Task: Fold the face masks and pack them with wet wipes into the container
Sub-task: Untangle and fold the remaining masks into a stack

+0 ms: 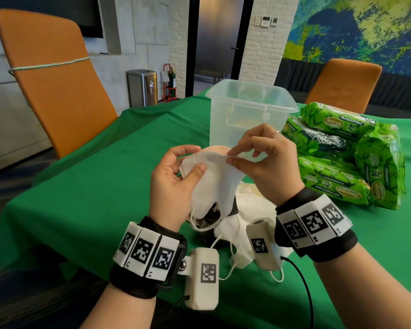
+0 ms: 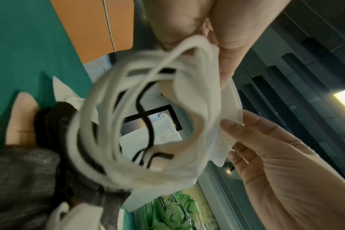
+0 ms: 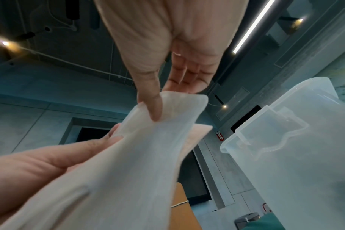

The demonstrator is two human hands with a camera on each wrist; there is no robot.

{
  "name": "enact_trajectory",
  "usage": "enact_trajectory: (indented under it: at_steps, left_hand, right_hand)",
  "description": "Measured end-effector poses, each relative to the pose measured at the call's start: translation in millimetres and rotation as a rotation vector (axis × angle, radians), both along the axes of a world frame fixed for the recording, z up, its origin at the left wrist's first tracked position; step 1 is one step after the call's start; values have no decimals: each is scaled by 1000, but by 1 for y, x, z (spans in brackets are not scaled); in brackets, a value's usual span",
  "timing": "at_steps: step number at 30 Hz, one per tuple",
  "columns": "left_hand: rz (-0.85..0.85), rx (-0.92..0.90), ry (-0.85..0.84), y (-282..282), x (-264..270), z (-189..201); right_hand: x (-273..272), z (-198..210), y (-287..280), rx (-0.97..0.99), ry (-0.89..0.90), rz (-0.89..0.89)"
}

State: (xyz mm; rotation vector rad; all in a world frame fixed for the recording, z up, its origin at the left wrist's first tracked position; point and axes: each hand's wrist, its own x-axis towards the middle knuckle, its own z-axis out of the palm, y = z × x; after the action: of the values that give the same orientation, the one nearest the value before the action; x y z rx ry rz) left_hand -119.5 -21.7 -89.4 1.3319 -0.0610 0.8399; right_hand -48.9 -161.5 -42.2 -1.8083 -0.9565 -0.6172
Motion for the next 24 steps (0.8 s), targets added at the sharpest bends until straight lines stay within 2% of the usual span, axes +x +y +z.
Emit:
enact_trajectory:
  at_steps: [3, 11, 15, 24]
  left_hand:
    - [11, 6, 19, 0, 0, 0]
    - [39, 21, 57, 1, -1, -1]
    - [23, 9, 95, 1, -1, -1]
    - [-28, -14, 85, -1, -2, 3]
  right_hand:
    - [-3, 1, 0, -30, -75, 6]
    - [1, -3, 0, -40, -152, -23]
    - [1, -4, -2, -76, -154, 26]
    - [5, 1, -1, -187, 288, 252]
